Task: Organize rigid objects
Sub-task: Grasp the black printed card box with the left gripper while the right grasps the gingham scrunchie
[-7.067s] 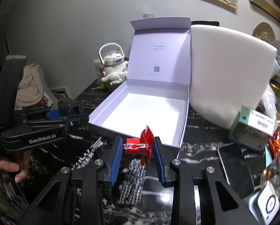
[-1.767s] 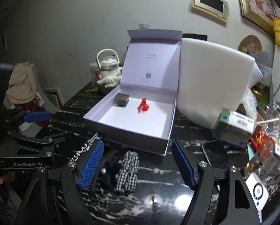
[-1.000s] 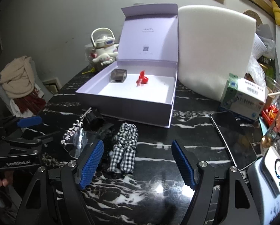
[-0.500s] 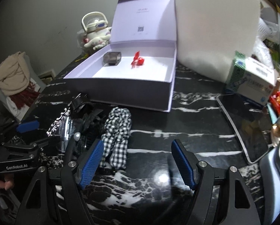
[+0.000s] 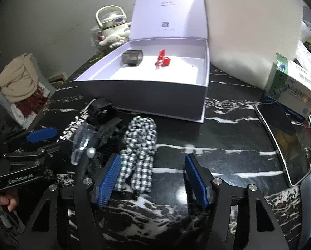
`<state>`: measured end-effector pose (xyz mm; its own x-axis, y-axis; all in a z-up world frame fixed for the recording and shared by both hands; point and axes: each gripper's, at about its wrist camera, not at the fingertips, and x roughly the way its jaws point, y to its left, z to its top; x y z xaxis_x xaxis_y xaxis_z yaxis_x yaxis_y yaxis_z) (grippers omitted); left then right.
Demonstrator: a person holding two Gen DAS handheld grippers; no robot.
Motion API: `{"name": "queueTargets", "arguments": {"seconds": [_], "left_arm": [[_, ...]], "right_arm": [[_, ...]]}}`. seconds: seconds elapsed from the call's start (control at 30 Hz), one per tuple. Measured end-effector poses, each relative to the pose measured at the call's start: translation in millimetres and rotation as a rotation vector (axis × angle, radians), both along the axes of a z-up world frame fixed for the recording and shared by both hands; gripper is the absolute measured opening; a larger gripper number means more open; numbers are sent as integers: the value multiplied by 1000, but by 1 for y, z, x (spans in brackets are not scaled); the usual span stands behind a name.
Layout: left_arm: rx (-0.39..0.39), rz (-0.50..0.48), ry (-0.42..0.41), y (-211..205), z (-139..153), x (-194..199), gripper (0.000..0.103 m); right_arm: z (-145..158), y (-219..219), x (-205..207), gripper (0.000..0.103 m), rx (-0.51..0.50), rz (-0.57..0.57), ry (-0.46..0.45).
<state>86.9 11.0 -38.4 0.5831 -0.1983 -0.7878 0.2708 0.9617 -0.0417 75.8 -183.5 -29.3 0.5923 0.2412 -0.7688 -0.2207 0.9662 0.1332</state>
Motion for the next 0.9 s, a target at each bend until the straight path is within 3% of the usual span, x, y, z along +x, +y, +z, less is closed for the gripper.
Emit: {"name": "queueTargets", "arguments": {"seconds": [0.1, 0.2, 0.27, 0.37, 0.47, 0.9], "left_arm": [[-15, -11, 10, 0, 0, 1, 46], [-10, -28, 7, -2, 0, 0, 46], [-7, -30, 6, -2, 1, -1, 46], [-2, -45, 1, -5, 1, -2, 42], [24, -45, 23, -7, -3, 4, 26], [33, -1, 51, 10, -4, -18, 26]], "right_arm": [[-6, 4, 3, 64, -5, 2, 26], [-10, 3, 4, 59, -6, -5, 29], [-10, 3, 2, 45, -11, -3, 22], [-10, 1, 0, 32, -28, -18, 17], [-10, -1, -2, 29, -18, -23, 18], [-9, -11, -18, 25, -17, -22, 24]]}}
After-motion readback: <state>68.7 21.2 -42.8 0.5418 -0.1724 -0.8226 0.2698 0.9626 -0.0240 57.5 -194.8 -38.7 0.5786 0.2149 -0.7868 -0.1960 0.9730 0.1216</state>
